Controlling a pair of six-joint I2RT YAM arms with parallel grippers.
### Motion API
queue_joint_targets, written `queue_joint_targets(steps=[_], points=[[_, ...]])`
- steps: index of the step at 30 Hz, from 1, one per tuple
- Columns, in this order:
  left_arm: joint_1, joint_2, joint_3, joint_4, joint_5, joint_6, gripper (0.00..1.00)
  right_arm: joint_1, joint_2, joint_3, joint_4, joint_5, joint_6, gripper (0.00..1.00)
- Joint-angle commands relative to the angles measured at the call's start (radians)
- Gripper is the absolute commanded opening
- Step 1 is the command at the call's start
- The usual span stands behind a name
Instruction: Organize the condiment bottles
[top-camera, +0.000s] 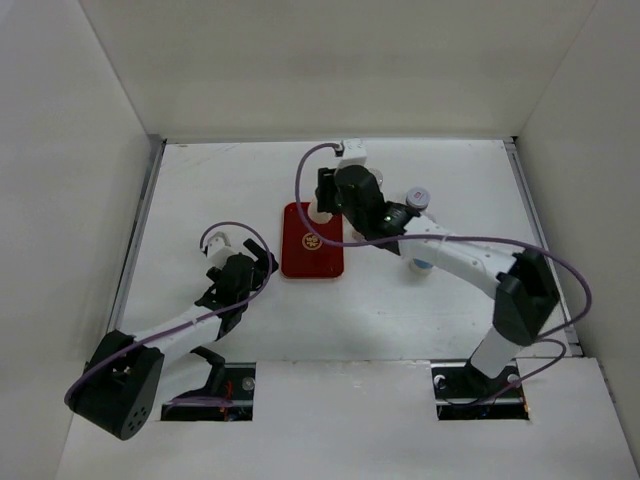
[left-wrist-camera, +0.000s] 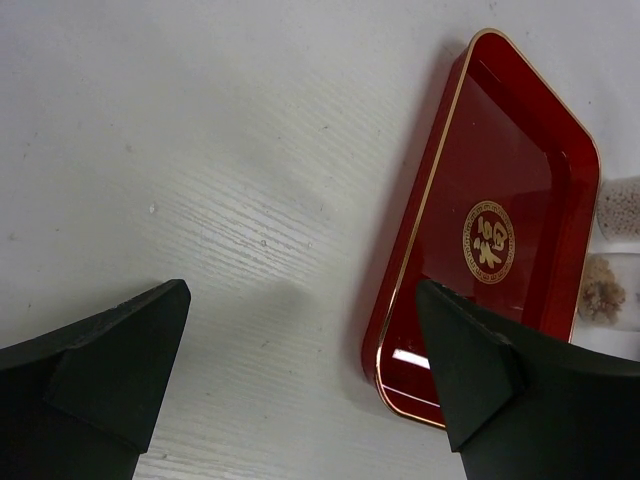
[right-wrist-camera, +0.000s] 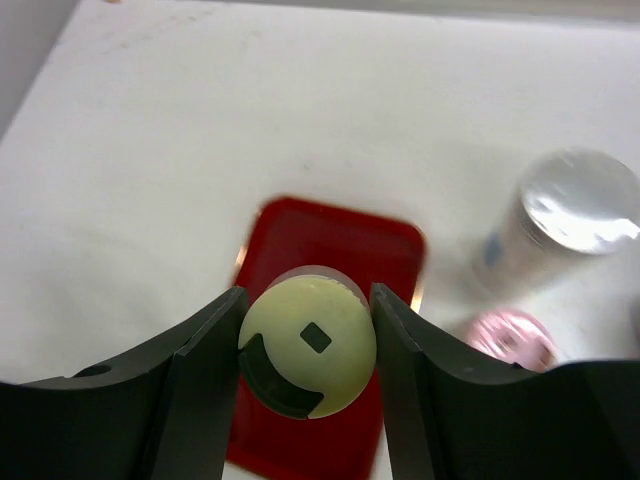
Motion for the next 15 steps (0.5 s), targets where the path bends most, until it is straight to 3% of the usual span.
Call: queue_joint_targets(steps=[1,6,12,15], points=[[0.009,-0.014,-0.002,0.048,0.005,-0.016,1.00,0.015,0.172,0.129,0.098,-0.056,-0.051,0.38],[0.010,-0.011,-0.003,0.048,0.004,-0.017,1.00,0.018,0.355,0.307,0.100,-0.067,-0.076,0.38],[0.009,-0.008,-0.002,0.048,0.004,-0.017,1.00,0.018,0.453,0.375,0.104,-0.073,-0.071,0.40],[0.009,-0.007,-0.002,0.048,0.007,-0.017,1.00,0.026,0.481,0.381,0.114,-0.071,-0.073,0.49]])
